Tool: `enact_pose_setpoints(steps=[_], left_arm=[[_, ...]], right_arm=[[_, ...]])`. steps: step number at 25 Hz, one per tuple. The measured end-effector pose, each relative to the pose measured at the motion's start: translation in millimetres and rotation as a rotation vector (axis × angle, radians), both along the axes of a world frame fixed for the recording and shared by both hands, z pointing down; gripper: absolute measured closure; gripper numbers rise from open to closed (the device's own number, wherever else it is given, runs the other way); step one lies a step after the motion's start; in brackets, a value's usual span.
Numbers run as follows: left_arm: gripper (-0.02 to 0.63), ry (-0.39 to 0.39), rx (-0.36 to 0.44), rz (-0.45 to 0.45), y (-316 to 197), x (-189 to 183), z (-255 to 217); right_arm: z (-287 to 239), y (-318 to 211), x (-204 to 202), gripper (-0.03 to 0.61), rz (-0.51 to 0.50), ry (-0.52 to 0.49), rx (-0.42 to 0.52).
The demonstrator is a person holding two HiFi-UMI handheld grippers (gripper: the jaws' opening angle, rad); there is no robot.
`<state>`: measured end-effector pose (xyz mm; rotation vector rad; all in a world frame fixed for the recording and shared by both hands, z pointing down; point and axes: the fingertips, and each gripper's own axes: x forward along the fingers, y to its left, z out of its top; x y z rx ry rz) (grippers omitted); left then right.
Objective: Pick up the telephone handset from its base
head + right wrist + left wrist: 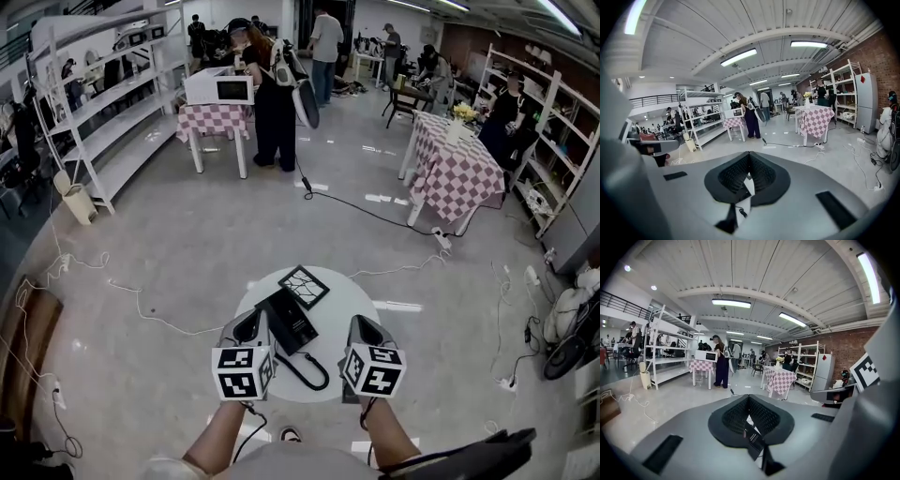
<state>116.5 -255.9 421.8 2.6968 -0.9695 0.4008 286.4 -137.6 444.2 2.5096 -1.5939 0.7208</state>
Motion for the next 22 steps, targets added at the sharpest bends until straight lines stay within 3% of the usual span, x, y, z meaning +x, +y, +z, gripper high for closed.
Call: enact_pose_setpoints(steps=[13,22], left_arm=[[0.598,0.025,-0.041,-0.030,-13.9,-6.6,2.0],[0.598,0.017,-0.049,-0.140,-25.6,-28.8,5.3]], right_arm=[[5.7,-27.0,-11.2,0.555,-0.058,0.005,-0.059],[2.4,-65.2,-27.1,0.557,-0.181,0.030,-0.051]])
